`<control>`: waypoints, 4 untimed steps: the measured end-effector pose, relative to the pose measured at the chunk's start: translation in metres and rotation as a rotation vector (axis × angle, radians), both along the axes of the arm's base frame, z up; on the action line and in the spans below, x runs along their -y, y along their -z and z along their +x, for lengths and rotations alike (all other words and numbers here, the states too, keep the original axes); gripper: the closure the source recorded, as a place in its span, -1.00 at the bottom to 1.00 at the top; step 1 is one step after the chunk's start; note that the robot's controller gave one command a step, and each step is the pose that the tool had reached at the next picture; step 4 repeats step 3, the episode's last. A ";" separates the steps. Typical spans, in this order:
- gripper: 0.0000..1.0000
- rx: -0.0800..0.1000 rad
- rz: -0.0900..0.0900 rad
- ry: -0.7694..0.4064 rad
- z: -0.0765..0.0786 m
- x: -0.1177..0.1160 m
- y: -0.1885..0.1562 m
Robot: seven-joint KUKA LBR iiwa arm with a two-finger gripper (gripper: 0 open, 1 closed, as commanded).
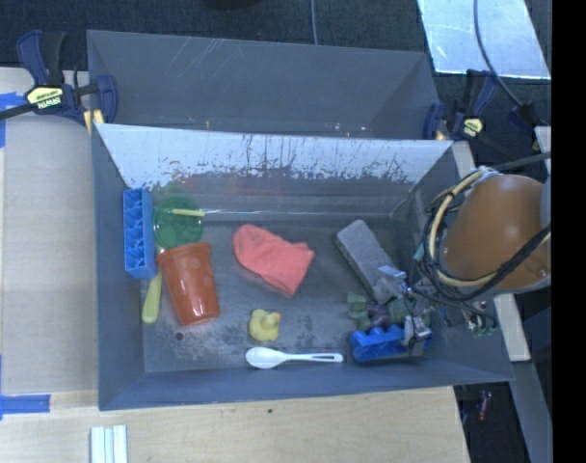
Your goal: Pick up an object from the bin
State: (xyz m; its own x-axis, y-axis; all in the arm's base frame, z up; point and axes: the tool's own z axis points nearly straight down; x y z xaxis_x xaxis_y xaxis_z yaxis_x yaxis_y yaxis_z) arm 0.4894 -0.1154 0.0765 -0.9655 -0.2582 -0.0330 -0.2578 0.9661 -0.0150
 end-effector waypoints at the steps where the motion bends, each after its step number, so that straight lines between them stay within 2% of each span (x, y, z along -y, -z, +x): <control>1: 1.00 -0.008 0.001 0.000 -0.002 0.000 -0.034; 2: 1.00 -0.004 0.001 0.000 -0.001 0.000 -0.052; 3: 1.00 -0.013 0.003 0.002 -0.004 -0.001 -0.088; 4: 1.00 -0.013 0.003 0.002 -0.004 -0.001 -0.088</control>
Offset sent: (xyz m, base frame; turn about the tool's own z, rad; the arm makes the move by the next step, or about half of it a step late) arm -0.0017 0.0005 0.0576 0.0002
